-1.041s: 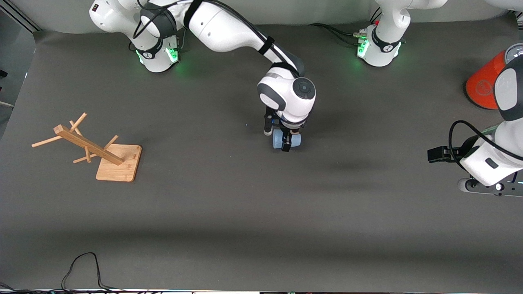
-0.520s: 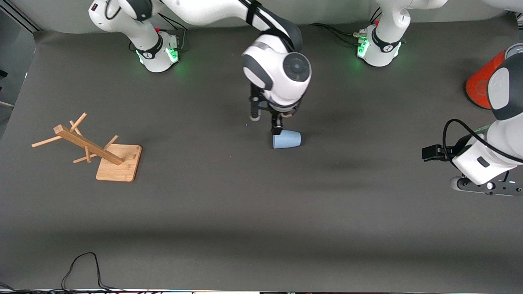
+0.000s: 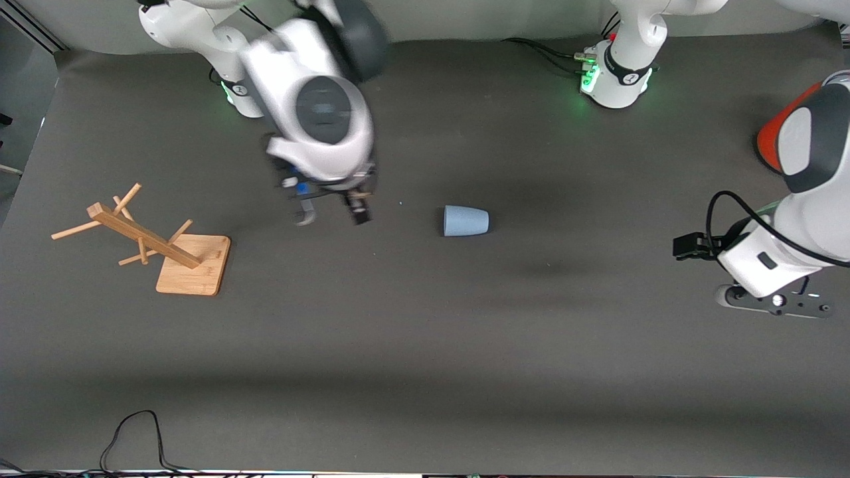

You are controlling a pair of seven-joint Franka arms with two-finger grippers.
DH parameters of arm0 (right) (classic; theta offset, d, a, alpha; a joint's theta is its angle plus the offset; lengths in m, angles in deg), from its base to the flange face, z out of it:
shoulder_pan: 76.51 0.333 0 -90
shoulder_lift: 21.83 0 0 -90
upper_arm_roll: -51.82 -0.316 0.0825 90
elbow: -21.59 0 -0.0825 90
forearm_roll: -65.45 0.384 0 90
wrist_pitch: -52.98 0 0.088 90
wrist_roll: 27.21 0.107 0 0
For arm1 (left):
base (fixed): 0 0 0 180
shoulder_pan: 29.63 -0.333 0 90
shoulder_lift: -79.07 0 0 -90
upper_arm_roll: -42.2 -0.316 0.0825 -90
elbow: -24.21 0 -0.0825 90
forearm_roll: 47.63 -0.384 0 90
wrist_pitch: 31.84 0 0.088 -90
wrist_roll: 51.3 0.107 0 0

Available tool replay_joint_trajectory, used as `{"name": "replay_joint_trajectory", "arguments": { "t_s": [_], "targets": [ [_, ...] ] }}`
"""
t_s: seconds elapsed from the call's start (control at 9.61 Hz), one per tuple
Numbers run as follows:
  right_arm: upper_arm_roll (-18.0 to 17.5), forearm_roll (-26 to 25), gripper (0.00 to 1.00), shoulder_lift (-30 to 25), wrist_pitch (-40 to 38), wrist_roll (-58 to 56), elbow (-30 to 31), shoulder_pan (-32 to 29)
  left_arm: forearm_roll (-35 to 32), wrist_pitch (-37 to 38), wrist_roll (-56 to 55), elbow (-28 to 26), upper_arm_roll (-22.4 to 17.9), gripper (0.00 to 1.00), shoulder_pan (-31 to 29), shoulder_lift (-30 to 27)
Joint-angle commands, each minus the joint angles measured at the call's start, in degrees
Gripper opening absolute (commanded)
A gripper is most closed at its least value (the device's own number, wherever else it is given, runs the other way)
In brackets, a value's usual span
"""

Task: Rotate and upright cup with both arms
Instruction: 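Withdraw the right gripper while the left gripper reaches the cup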

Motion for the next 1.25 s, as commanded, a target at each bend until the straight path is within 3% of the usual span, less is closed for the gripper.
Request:
{"name": "replay_joint_trajectory", "arguments": {
  "t_s": [0.0, 0.31, 0.52, 0.62, 0.83, 1.14],
  "targets": [
    [-0.60, 1.03, 1.00, -10.41, 0.14, -17.47, 9.91, -8.47, -0.14, 1.44, -6.31, 0.89, 0.21, 1.00, 4.17, -0.63],
    [-0.69, 0.50, 1.00, -19.04, 1.28, -42.44, 17.76, -20.08, -1.10, 1.97, -24.49, 1.16, 0.21, 1.00, 15.57, 0.07],
    [-0.69, 0.32, 1.00, -22.65, 4.16, -59.05, 21.53, -27.12, -3.46, 1.10, -36.36, 1.86, 0.21, 1.00, 23.05, 2.87],
    [-0.69, 0.32, 1.00, -23.53, 5.75, -65.83, 22.69, -29.41, -4.78, 1.44, -40.77, 4.73, 0.21, 1.00, 26.13, 5.76],
    [-0.60, -1.33, 1.00, -23.54, 8.55, -77.44, 22.70, -31.71, -5.41, 1.45, -46.41, 12.03, 0.12, 1.00, 31.15, 12.52],
    [0.18, -2.75, 1.00, -23.19, 13.40, -92.85, 22.61, -33.65, -9.44, -1.18, -50.13, 13.56, 0.12, 1.00, 37.04, 17.38]
  ]
}}
